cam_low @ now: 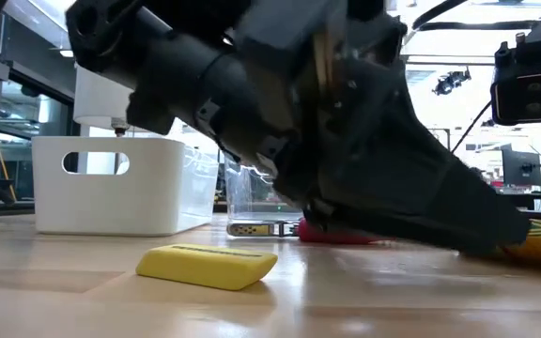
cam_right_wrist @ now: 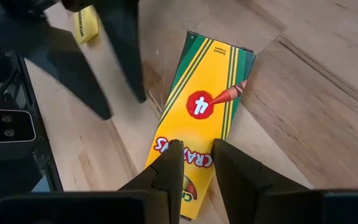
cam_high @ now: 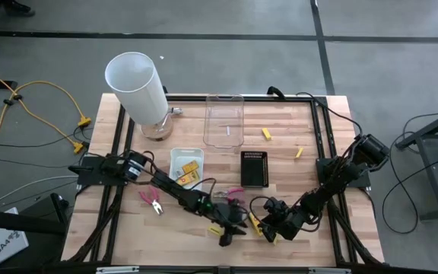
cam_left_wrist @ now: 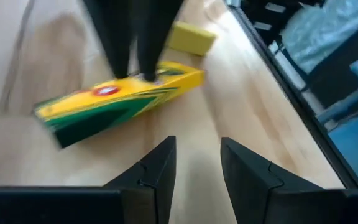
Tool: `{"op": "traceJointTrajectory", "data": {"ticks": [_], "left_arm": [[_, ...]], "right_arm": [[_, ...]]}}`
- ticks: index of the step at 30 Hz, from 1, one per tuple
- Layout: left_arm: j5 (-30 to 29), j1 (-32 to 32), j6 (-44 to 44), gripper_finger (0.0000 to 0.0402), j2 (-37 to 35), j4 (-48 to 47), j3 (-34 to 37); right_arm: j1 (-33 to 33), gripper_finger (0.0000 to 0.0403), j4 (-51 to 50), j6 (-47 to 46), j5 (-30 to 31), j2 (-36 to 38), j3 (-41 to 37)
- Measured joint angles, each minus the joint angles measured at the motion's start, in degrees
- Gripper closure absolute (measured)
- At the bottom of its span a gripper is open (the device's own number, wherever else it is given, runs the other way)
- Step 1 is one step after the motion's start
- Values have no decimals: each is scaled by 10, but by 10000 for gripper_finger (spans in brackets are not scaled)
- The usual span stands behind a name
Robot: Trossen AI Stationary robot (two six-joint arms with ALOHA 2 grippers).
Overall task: Pick & Place School Supplies
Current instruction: Put the box of crayon into the white bin
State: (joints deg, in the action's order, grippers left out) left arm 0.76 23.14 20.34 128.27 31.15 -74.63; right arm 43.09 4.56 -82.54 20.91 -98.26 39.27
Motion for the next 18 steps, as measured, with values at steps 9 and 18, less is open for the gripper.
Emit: {"op": "traceJointTrajectory", "data": {"ticks": [9, 18], "left_arm": [[-123, 48, -211, 280, -22, 16, 0], [-205, 60, -352, 280, -23, 48, 0]], "right_arm": [[0, 321, 3, 2, -2, 0, 0], [0, 321, 7, 2, -3, 0, 0]]}}
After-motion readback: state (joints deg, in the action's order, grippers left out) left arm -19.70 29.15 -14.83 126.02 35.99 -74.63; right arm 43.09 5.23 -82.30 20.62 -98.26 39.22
